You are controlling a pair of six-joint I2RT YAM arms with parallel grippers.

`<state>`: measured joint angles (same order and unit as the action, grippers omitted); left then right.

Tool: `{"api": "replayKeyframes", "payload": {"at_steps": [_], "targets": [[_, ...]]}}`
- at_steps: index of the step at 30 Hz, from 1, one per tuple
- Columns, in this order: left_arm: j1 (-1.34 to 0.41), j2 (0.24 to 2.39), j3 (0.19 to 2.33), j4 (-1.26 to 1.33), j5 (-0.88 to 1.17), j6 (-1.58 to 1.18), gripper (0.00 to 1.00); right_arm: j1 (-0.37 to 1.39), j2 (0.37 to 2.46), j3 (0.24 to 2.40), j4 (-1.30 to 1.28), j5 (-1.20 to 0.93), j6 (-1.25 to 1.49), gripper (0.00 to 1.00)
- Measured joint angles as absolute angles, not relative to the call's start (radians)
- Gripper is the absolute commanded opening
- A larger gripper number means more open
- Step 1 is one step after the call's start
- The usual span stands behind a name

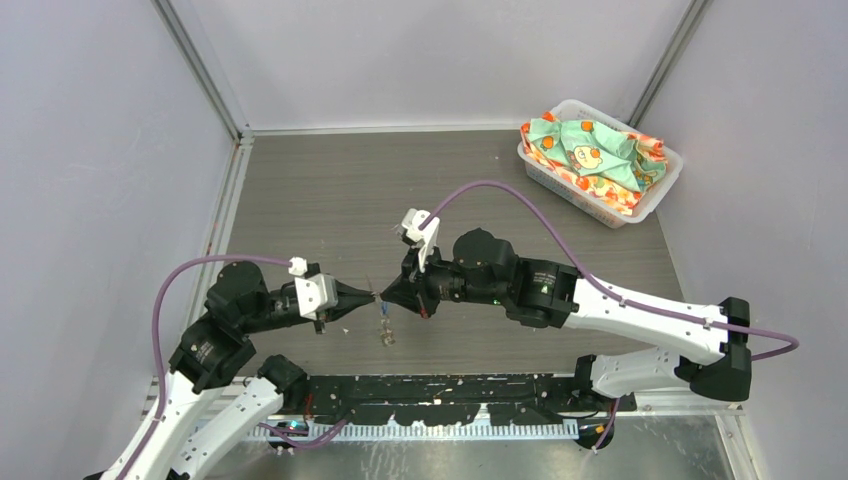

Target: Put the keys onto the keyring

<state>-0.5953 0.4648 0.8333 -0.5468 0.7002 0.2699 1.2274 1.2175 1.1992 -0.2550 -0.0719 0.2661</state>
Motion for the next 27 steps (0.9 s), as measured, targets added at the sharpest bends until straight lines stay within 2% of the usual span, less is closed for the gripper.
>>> {"api": "replayKeyframes", "payload": {"at_steps": [27], "targets": [[-0.595,0.451,0.828,-0.476,0.72,0.19,0.0,1.222,1.143,1.11,-0.178,-0.045,0.345,0.01]]}}
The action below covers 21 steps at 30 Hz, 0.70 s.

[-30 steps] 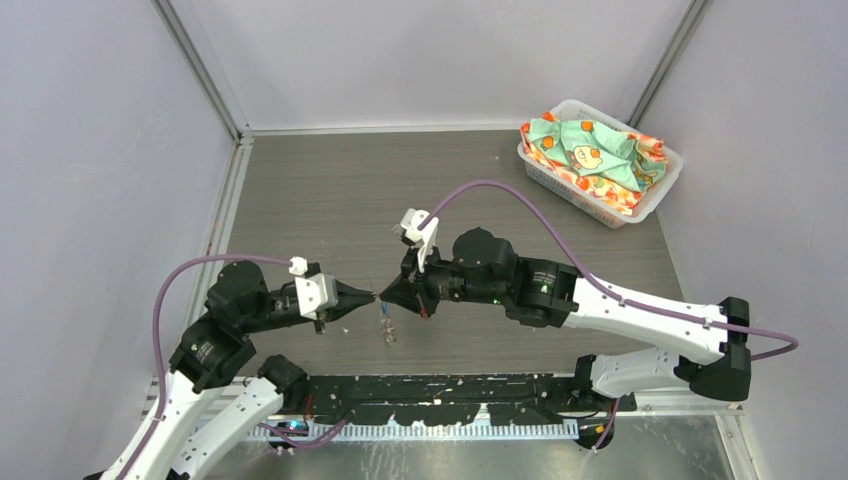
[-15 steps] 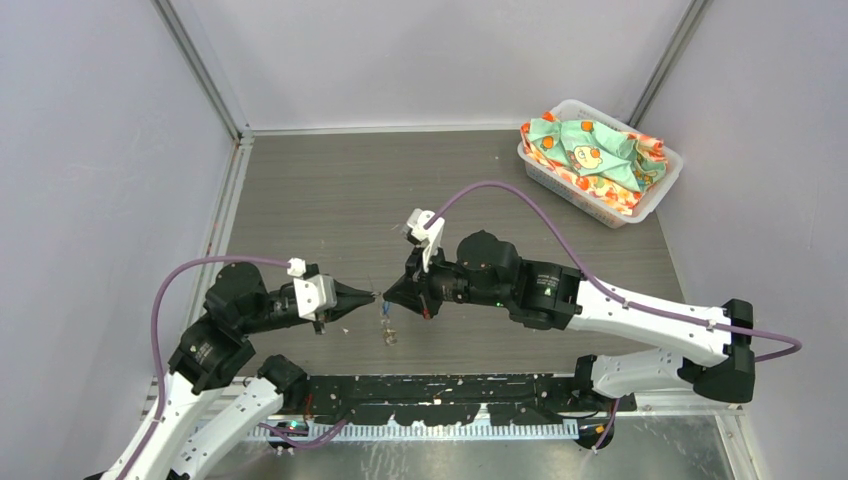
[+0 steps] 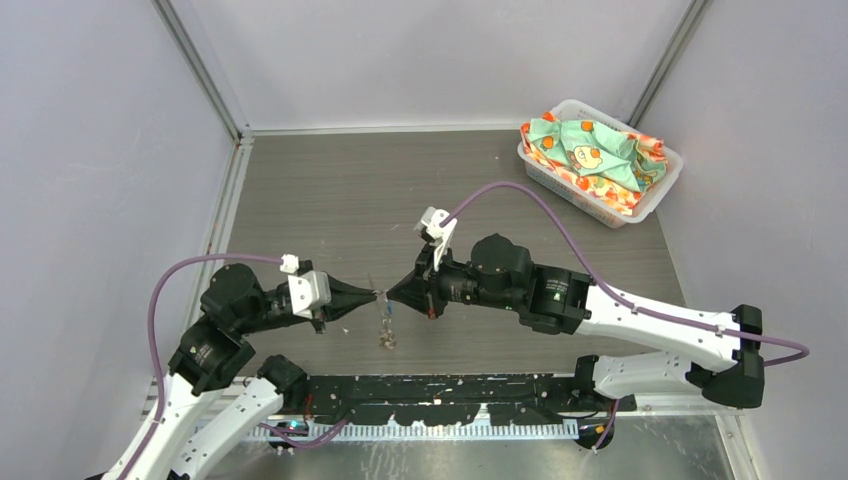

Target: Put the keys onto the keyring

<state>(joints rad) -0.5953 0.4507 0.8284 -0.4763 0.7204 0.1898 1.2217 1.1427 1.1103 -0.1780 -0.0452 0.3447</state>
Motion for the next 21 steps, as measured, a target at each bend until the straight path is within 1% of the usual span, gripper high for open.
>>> {"api": "replayKeyframes", "payload": {"at_steps": [5,6,7,10,13,18,21], "targets": [[-0.595,0.44,0.82,-0.439,0.722,0.161,0.0,1.217,1.13,1.086,-0.142,-0.049,0.361,0.02],[-0.595,0.438,0.818,-0.432,0.725,0.156,0.0,1.215,1.129,1.082,-0.133,-0.054,0.366,0.05],[-0.595,0.437,0.816,-0.426,0.729,0.154,0.0,1.213,1.129,1.078,-0.126,-0.057,0.37,0.13],[-0.595,0.437,0.815,-0.403,0.76,0.138,0.0,1.208,1.129,1.073,-0.115,-0.075,0.377,0.26],[-0.595,0.439,0.815,-0.374,0.808,0.132,0.0,1.196,1.129,1.066,-0.115,-0.096,0.377,0.37],[-0.595,0.462,0.829,-0.34,0.876,0.11,0.0,1.173,1.092,1.066,-0.15,-0.145,0.352,0.53],[-0.595,0.48,0.844,-0.317,0.901,0.086,0.0,1.166,1.033,1.078,-0.194,-0.165,0.314,0.58]]}}
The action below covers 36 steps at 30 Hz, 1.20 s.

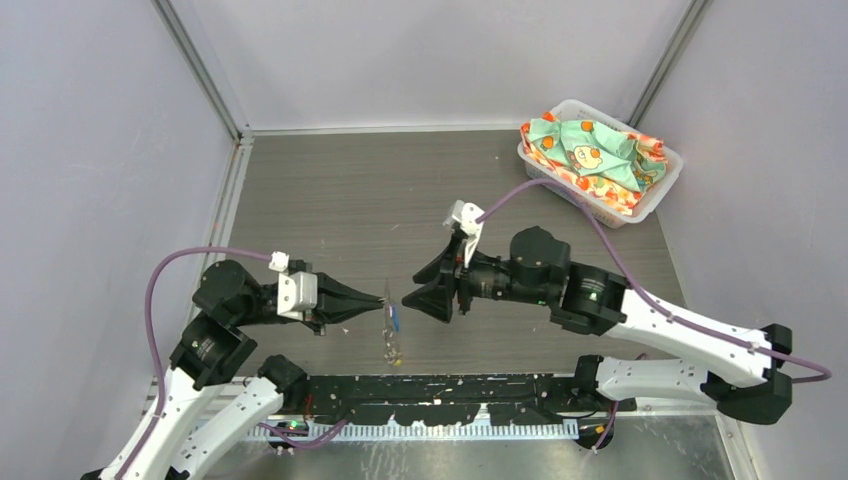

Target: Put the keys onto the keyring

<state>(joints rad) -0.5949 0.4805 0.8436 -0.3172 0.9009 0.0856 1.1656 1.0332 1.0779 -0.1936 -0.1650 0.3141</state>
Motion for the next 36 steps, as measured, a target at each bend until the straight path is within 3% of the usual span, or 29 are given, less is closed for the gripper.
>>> {"api": "replayKeyframes", "payload": {"at_steps": [12,29,36], "targets": [[-0.595,0.566,0.872,-0.193,0.947,-0.1,0.0,1.163,1.029,1.253,-0.255,-0.303,0.154,0.57],[-0.595,0.603,0.905,-0.107,1.019,-0.235,0.0,1.163,1.06,1.233,-0.209,-0.398,0.139,0.47],[-0.595,0.604,0.916,-0.104,1.037,-0.247,0.0,1.163,1.061,1.214,-0.172,-0.424,0.159,0.31]]}}
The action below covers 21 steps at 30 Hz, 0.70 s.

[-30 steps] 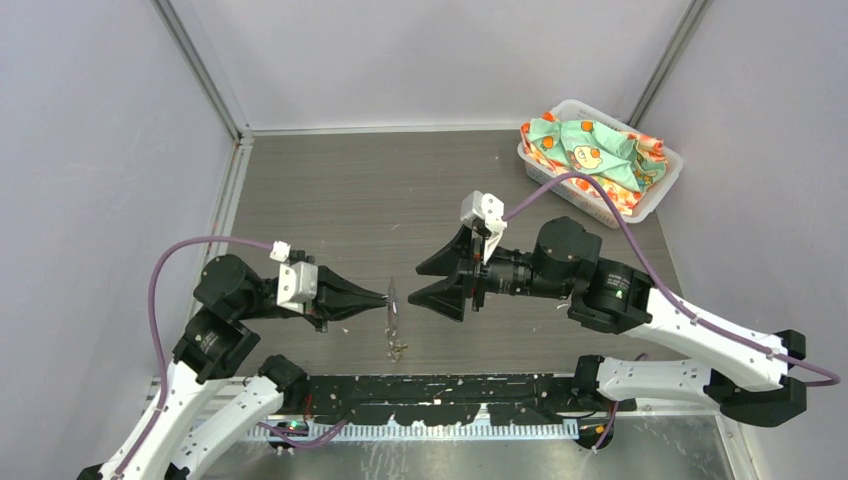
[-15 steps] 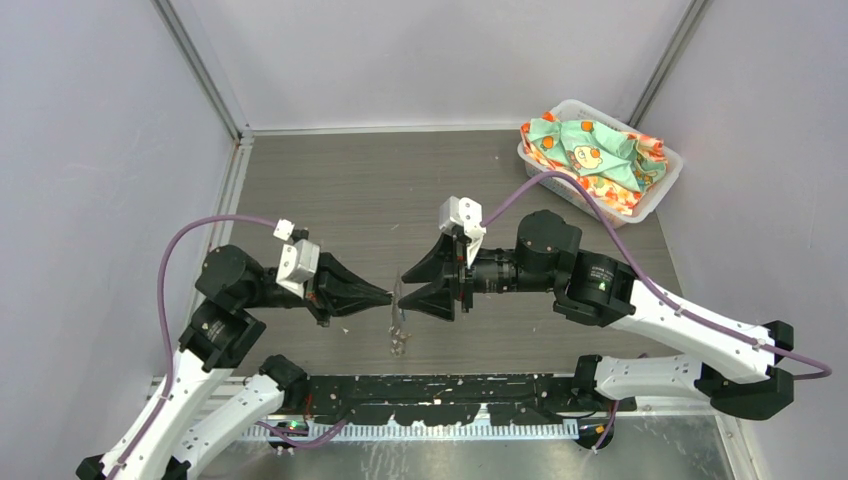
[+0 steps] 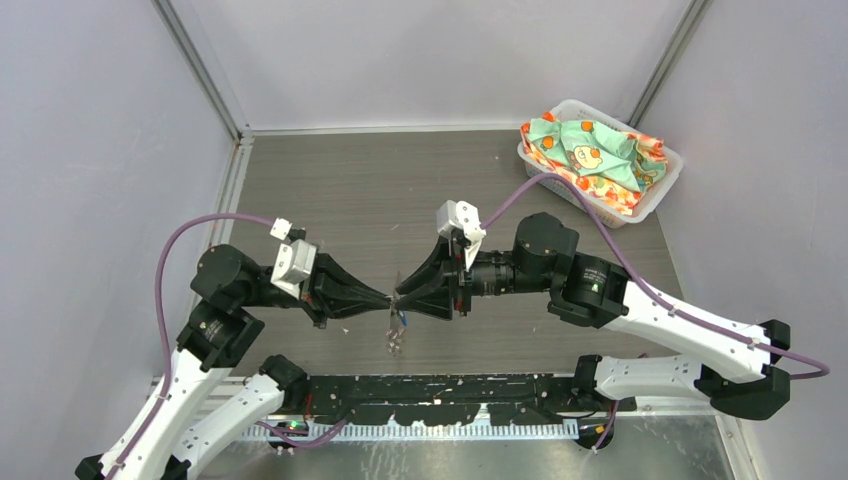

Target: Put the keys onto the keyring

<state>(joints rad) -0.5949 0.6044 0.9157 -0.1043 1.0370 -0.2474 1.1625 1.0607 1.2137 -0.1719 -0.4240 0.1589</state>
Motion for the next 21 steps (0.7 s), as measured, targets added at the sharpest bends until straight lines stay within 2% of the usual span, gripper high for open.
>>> {"api": "replayKeyframes", "payload": {"at_steps": [3,10,15,17,20,21], "targets": [[-0.595,0.604,0.916,-0.104,1.043,-0.251,0.0,1.163,1.061,1.211,-0.15,-0.427,0.168,0.26],[-0.595,0.604,0.916,-0.106,1.049,-0.253,0.0,1.162,1.066,1.198,-0.103,-0.444,0.192,0.02],[-0.595,0.604,0.916,-0.11,1.049,-0.255,0.01,1.161,1.067,1.198,-0.106,-0.455,0.194,0.01],[-0.595,0.604,0.916,-0.117,1.048,-0.254,0.09,1.161,1.068,1.202,-0.118,-0.454,0.193,0.01],[-0.595,0.604,0.916,-0.149,1.048,-0.226,0.31,1.161,1.091,1.247,-0.195,-0.443,0.187,0.01],[-0.595,0.604,0.916,-0.159,1.049,-0.206,0.32,1.161,1.103,1.267,-0.228,-0.442,0.186,0.01]]}}
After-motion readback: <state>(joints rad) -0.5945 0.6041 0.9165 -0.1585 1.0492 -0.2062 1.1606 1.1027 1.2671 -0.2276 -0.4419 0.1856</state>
